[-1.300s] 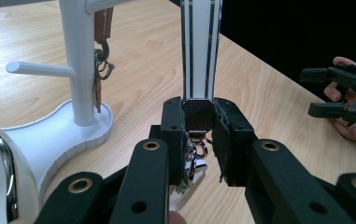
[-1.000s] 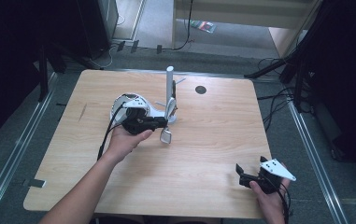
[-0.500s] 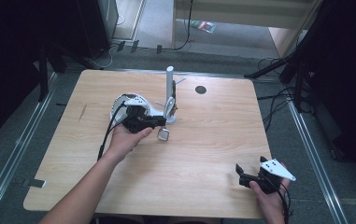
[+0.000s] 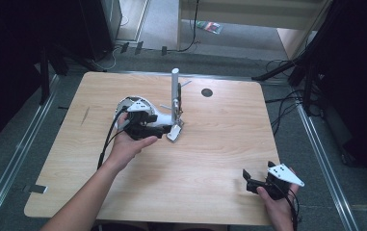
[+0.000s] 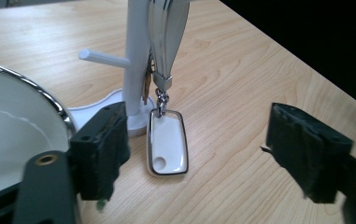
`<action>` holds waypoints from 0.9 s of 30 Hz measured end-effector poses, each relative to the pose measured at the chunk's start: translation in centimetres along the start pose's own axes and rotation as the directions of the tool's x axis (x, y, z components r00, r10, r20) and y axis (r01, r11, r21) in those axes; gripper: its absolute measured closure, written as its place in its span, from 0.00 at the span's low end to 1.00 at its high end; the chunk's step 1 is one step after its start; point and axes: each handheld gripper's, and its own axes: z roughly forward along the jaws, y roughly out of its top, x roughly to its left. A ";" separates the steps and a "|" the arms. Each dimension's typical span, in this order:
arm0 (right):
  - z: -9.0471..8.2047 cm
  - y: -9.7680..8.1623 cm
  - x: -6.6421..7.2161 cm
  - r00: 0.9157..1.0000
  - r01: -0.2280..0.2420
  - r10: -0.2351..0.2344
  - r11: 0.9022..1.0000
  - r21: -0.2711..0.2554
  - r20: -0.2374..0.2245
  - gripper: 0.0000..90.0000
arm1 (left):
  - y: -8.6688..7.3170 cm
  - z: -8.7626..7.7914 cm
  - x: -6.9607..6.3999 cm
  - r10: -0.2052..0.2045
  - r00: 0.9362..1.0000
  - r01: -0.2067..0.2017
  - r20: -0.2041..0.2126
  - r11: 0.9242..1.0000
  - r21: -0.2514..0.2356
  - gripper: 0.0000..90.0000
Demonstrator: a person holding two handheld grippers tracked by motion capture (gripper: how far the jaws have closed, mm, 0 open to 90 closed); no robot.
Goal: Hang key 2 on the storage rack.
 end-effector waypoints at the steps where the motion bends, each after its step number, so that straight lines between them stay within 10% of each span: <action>1: 0.0 0.0 0.0 1.000 0.001 -0.001 1.000 0.000 0.000 0.00 | -0.1 -0.2 -0.1 0.007 1.000 -0.007 -0.005 1.000 -0.005 0.20; 27: 0.1 0.0 0.3 1.000 0.009 -0.010 1.000 0.016 0.017 0.00 | -5.9 -6.2 -0.1 0.125 0.989 -0.127 -0.076 0.992 -0.015 0.00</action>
